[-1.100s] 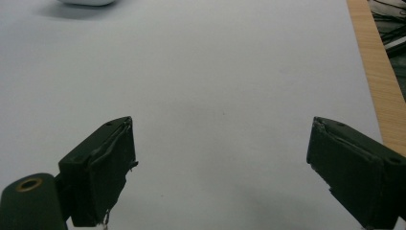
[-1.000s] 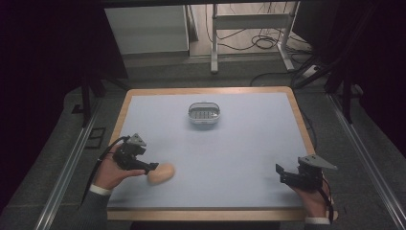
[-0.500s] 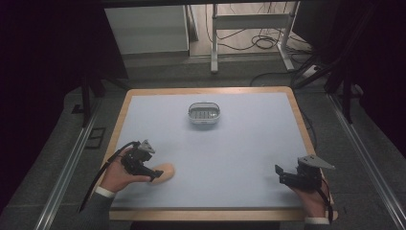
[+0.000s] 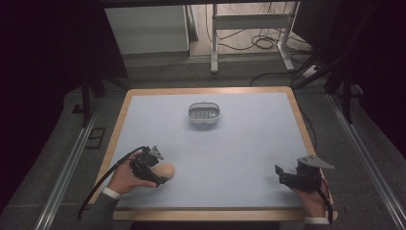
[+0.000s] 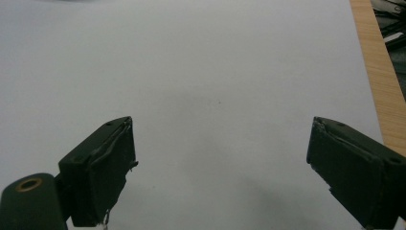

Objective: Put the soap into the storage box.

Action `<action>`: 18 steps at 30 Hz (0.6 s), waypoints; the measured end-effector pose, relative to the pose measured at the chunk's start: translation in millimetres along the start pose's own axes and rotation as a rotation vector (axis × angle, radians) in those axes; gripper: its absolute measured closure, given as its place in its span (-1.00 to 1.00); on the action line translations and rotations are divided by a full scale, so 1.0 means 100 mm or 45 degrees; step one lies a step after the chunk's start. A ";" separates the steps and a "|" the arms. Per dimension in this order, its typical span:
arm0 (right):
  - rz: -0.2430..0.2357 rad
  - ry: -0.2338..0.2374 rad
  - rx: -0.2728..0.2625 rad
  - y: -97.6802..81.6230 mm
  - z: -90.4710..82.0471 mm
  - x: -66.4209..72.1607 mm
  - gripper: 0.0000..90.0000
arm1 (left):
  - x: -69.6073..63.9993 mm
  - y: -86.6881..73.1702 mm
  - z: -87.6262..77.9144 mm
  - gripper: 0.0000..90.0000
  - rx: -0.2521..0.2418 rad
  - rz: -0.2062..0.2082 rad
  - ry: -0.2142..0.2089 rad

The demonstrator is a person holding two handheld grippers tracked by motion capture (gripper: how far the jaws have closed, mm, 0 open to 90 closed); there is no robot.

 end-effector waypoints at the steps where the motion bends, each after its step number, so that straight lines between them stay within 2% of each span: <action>1: 0.000 0.000 0.001 0.00 0.00 0.00 -0.79 | 0.00 0.00 0.01 -0.54 0.006 0.003 0.002; 8: -0.003 0.001 0.002 0.00 0.00 0.00 -0.79 | -0.01 -0.01 0.06 -0.49 0.031 0.018 0.012; 11: -0.005 -0.001 0.002 0.00 0.00 0.00 -0.79 | 0.00 -0.02 0.07 -0.46 0.045 0.027 0.032; 15: -0.007 -0.001 0.003 0.00 0.00 0.00 -0.79 | 0.00 -0.02 0.07 -0.34 0.029 0.042 0.064; 18: -0.006 -0.002 0.005 -0.01 0.01 0.00 -0.79 | 0.00 -0.03 0.07 -0.33 0.025 0.051 0.068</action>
Point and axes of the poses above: each handheld gripper's, and its own axes: z roughly forward along the jaws, y roughly out of its top, x roughly to its left, the point moved 6 cm from there along z, roughly forward along the jaws, and after that the axes turned 12 degrees about -y, right-handed, at the moved point
